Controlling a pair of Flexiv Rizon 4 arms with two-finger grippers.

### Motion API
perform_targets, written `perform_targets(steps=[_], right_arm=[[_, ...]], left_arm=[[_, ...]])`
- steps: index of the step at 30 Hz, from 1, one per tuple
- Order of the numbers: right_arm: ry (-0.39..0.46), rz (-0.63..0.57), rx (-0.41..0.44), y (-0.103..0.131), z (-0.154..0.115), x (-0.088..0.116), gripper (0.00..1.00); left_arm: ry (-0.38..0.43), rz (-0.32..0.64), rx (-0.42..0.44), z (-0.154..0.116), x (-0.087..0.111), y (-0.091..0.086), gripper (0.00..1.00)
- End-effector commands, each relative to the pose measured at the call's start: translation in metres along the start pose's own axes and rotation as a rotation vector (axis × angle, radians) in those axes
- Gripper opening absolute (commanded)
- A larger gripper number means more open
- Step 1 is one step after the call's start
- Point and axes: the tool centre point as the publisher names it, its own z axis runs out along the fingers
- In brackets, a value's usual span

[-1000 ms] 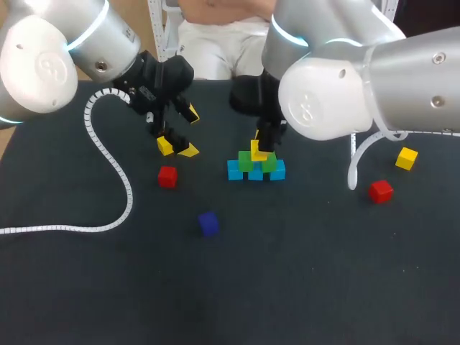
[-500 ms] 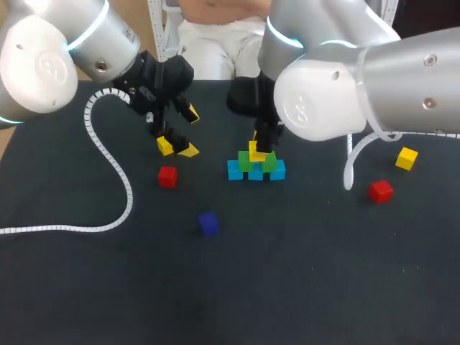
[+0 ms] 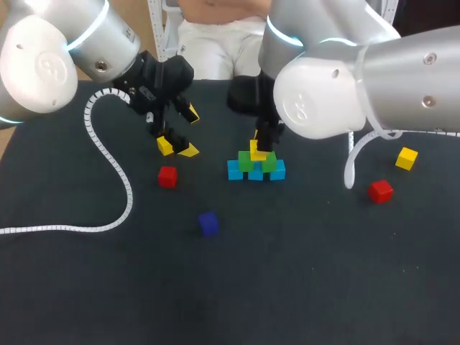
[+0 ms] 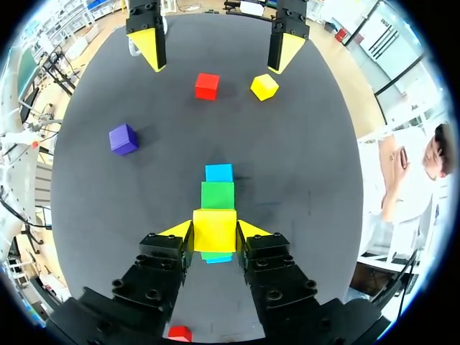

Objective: Place the blue cubes, place green cubes on the blue cubes, place the yellow cubes on the green cubes, then place the red cubes on the yellow cubes, and place purple cube on the red cubes.

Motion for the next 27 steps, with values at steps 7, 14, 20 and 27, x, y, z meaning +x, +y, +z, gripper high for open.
perform_targets(steps=[7,14,20,27], right_arm=[[0.000,-0.001,-0.003,-0.0021,0.0037,-0.0007,0.17],[0.002,0.002,-0.004,-0.0029,0.0038,0.0000,0.24],[0.002,0.006,-0.008,-0.0024,0.0040,0.0007,0.67],[0.000,0.007,-0.005,-0.0026,0.0029,0.0004,1.00]], left_arm=[[0.003,0.000,0.002,-0.0003,-0.0002,0.0006,1.00],[0.003,0.000,0.002,-0.0003,-0.0002,0.0006,1.00],[0.003,0.000,0.002,-0.0003,-0.0002,0.0006,1.00],[0.003,0.000,0.002,-0.0003,-0.0002,0.0006,1.00]])
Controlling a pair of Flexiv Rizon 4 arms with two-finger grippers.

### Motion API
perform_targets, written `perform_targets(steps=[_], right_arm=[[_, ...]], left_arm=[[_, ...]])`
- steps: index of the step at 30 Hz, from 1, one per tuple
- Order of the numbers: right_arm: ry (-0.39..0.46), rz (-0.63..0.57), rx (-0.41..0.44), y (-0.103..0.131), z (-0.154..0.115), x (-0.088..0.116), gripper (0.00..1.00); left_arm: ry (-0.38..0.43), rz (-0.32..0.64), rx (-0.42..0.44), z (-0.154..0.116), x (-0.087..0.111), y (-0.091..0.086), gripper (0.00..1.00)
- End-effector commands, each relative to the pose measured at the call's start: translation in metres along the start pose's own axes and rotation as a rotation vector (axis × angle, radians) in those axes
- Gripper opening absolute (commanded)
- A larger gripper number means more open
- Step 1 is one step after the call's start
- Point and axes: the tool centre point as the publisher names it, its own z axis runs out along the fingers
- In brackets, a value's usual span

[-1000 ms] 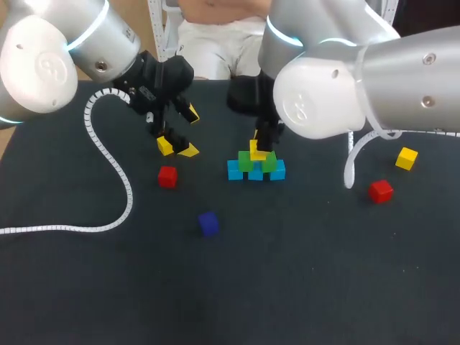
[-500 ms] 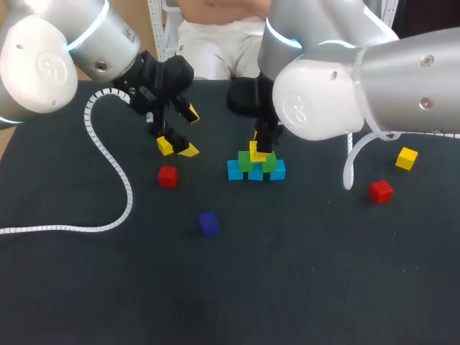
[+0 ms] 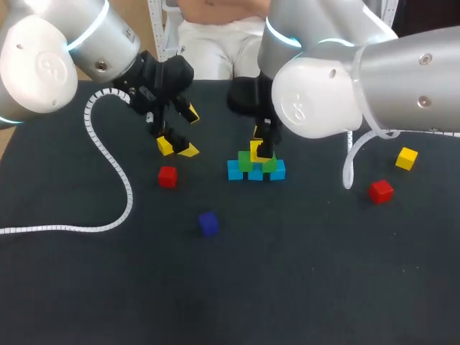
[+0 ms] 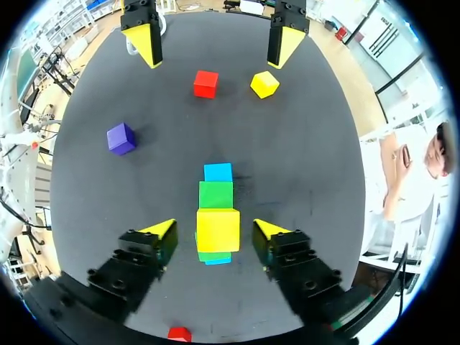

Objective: Place the blue cubes, place green cubes on the blue cubes, place the yellow cubes on the green cubes, then place the red cubes on the yellow cubes, and place purple cube on the red cubes.

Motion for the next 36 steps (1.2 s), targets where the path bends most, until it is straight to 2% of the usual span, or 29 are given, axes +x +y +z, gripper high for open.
perform_targets(steps=[1,6,18,24,32,36], right_arm=[[-0.002,0.002,0.001,0.000,-0.001,0.000,1.00],[-0.024,0.003,0.014,0.000,-0.008,0.002,1.00],[-0.125,0.001,0.039,0.000,-0.028,0.022,1.00],[-0.137,0.008,0.062,-0.002,-0.040,0.039,1.00],[-0.128,0.027,0.081,-0.004,-0.051,0.070,1.00],[-0.154,0.038,0.092,-0.004,-0.056,0.086,1.00]], left_arm=[[0.003,0.000,0.002,0.000,0.000,0.001,1.00],[0.003,0.000,0.002,0.000,0.000,0.001,1.00],[0.003,0.000,0.002,0.000,0.000,0.001,1.00],[0.003,0.000,0.002,0.000,0.000,0.001,1.00],[0.003,0.000,0.002,0.000,0.000,0.001,1.00],[0.003,0.000,0.002,0.000,0.000,0.001,1.00]])
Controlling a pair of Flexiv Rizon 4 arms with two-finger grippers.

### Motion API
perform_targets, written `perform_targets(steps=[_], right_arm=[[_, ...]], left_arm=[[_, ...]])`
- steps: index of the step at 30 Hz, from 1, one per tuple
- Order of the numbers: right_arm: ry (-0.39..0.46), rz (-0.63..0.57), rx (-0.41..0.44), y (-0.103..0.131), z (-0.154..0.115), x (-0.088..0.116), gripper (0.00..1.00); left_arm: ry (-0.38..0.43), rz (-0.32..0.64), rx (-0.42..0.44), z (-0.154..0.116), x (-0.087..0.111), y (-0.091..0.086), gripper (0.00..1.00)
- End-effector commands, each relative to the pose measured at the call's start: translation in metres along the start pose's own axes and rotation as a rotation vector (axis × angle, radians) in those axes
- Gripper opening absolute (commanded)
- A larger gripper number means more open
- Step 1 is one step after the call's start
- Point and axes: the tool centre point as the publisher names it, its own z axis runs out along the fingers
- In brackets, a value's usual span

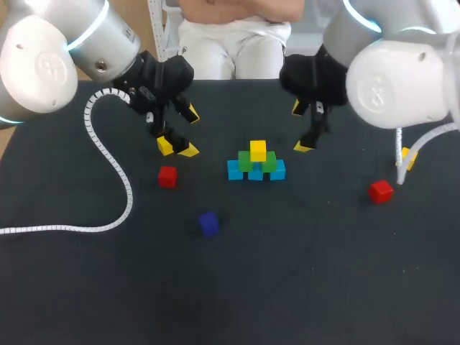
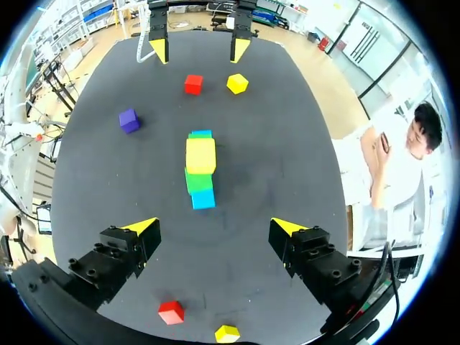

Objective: Place the blue cubes, place green cubes on the blue cubes, place the yellow cubes on the green cubes, then place the red cubes on the yellow cubes, and place purple cube on the red cubes.

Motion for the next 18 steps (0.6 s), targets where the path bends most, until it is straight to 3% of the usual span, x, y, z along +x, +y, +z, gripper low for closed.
perform_targets(steps=[1,8,18], right_arm=[[-0.044,0.003,0.017,0.006,-0.010,0.020,1.00],[-0.123,0.030,0.020,0.002,-0.021,0.057,1.00],[0.004,0.158,0.103,0.012,-0.043,0.100,1.00]], left_arm=[[0.003,0.000,0.002,0.000,0.000,0.001,1.00],[0.003,0.000,0.002,0.000,0.000,0.001,1.00],[0.003,0.000,0.002,0.000,0.000,0.001,1.00]])
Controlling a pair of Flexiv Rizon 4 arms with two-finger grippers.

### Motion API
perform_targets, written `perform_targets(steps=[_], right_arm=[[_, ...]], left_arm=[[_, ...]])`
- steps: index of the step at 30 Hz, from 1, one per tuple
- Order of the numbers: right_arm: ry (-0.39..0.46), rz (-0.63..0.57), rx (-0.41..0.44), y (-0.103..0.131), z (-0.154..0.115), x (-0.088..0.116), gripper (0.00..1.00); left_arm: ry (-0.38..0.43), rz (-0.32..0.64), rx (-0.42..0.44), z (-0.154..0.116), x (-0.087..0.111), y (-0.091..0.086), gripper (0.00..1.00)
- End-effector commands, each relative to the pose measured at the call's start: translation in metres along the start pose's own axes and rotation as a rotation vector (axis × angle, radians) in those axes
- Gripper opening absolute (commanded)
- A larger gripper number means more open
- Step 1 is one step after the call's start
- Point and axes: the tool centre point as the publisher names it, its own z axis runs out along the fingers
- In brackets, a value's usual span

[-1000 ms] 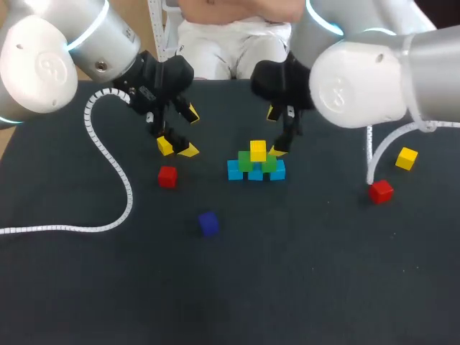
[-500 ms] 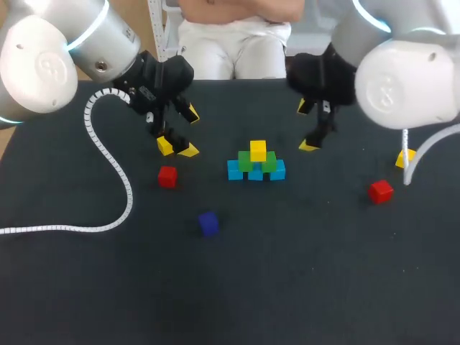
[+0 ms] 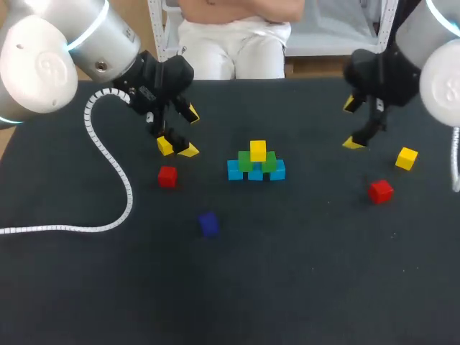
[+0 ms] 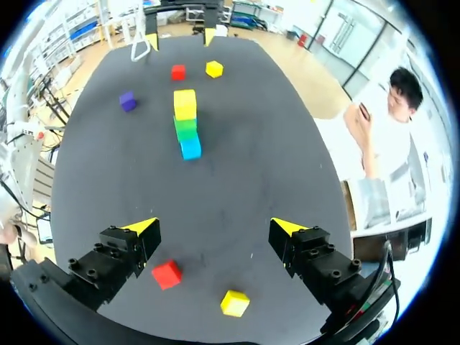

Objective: Place the blue cubes, place green cubes on the blue cubes, place the yellow cubes on the green cubes, then place the red cubes on the yellow cubes, and place purple cube on the red cubes.

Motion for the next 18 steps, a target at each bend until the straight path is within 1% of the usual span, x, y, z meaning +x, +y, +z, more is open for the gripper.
perform_targets(steps=[1,5,9,14,17,18], right_arm=[[0.060,0.043,0.082,0.018,-0.016,0.014,1.00],[0.112,0.108,0.121,0.022,-0.024,0.032,1.00],[0.131,0.153,0.147,0.026,-0.029,0.044,1.00],[0.126,0.185,0.159,0.026,-0.033,0.059,1.00],[0.081,0.210,0.146,0.024,-0.034,0.071,1.00],[0.080,0.221,0.141,0.024,-0.034,0.075,1.00]], left_arm=[[0.003,0.000,0.002,0.000,0.000,0.001,1.00],[0.003,0.000,0.002,0.000,0.000,0.001,1.00],[0.003,0.000,0.002,0.000,0.000,0.001,1.00],[0.003,0.000,0.002,0.000,0.000,0.001,1.00],[0.003,0.000,0.002,0.000,0.000,0.001,1.00],[0.003,0.000,0.002,0.000,0.000,0.001,1.00]])
